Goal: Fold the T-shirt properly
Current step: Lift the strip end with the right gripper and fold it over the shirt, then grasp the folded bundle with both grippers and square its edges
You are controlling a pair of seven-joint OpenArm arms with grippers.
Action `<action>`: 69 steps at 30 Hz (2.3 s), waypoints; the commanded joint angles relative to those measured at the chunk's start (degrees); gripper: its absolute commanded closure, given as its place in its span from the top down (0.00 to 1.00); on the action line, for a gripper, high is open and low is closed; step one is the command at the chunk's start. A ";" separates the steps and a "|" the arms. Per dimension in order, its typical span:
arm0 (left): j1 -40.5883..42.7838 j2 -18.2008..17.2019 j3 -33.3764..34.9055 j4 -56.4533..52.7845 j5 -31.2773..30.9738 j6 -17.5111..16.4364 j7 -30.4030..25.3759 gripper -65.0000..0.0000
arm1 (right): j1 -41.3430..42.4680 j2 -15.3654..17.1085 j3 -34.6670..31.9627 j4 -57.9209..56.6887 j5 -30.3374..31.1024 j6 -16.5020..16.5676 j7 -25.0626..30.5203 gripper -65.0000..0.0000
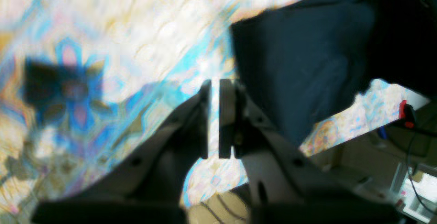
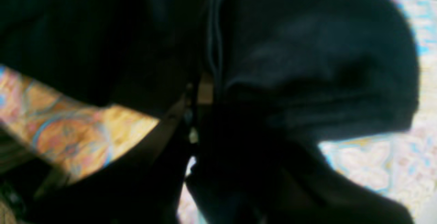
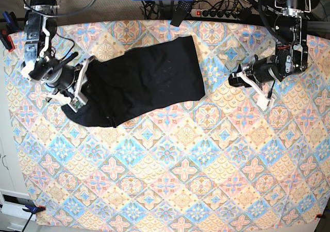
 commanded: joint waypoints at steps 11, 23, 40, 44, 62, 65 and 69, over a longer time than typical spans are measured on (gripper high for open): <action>1.31 2.48 -0.28 -3.90 -0.80 -0.13 -0.71 0.03 | 3.68 0.87 -20.82 3.55 0.80 -0.01 8.09 0.00; 2.02 3.01 -0.19 -3.81 -0.80 -0.13 -0.80 0.03 | 12.65 -5.29 -31.37 1.79 0.72 -0.01 8.18 0.00; 2.10 3.10 -0.28 -3.81 -0.89 -0.13 -0.80 0.03 | 17.13 -8.89 -45.70 -7.00 -7.20 -0.01 8.18 0.41; 2.10 3.10 -0.19 -3.81 -0.89 -0.13 -1.59 0.03 | 17.13 -8.89 -45.70 -6.74 -10.45 -0.01 8.27 0.41; 4.13 3.01 -0.10 -3.64 -1.15 -0.13 -4.05 0.03 | 17.04 -14.26 -24.60 -13.51 -10.36 -0.01 13.02 0.21; 4.21 3.01 -0.10 -3.64 -1.15 -0.22 -4.14 0.03 | 17.13 -15.31 -28.03 -16.14 -10.36 -0.01 13.10 0.20; 5.00 3.01 -0.10 -0.12 -1.15 -0.22 -3.96 0.03 | 19.50 -15.57 -35.77 -17.55 -10.36 -0.01 13.10 0.20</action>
